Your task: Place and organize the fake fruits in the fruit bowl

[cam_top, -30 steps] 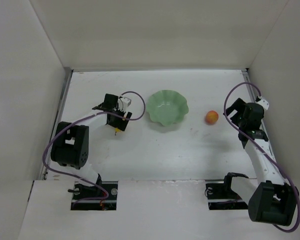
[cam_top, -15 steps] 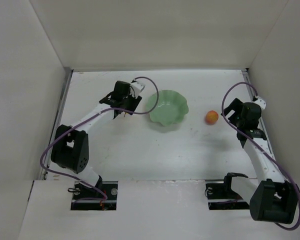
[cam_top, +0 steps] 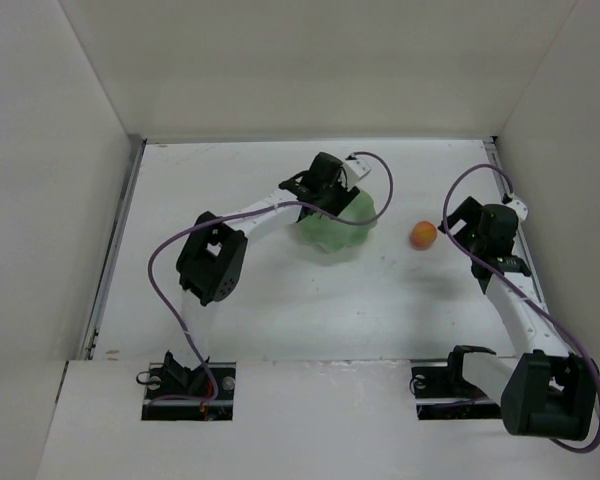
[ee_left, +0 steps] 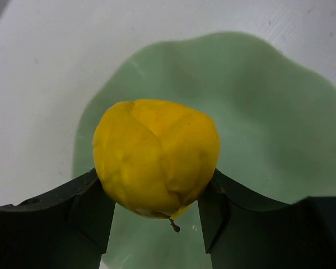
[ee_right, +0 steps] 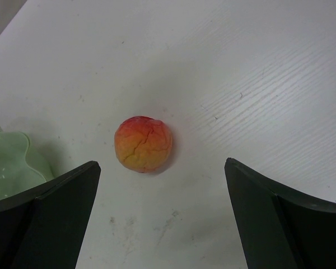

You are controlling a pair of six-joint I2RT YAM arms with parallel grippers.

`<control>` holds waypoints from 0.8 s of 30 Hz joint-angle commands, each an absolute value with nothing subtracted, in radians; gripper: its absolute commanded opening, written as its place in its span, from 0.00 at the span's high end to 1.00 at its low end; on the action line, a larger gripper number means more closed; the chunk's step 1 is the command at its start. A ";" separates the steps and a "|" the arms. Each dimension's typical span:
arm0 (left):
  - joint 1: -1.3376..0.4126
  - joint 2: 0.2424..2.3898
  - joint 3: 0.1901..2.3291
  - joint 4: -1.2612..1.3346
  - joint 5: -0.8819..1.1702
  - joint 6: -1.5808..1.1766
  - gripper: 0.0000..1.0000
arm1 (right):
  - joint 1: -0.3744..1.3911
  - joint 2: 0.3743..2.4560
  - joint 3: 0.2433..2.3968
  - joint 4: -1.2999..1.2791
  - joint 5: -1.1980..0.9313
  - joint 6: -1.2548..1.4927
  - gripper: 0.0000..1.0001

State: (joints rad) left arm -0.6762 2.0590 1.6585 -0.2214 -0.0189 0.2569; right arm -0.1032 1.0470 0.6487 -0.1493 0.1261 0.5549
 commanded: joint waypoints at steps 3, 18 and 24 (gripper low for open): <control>-0.680 2.072 1.709 -0.241 -0.002 0.238 0.45 | -0.071 1.087 0.644 -0.106 0.103 0.592 0.00; -0.589 1.774 1.571 -0.290 -0.014 0.226 0.00 | 0.050 1.462 0.853 -0.094 0.120 0.577 0.00; -0.354 1.665 1.436 -0.357 -0.020 0.183 0.00 | 0.059 1.592 0.945 -0.161 0.140 0.574 0.00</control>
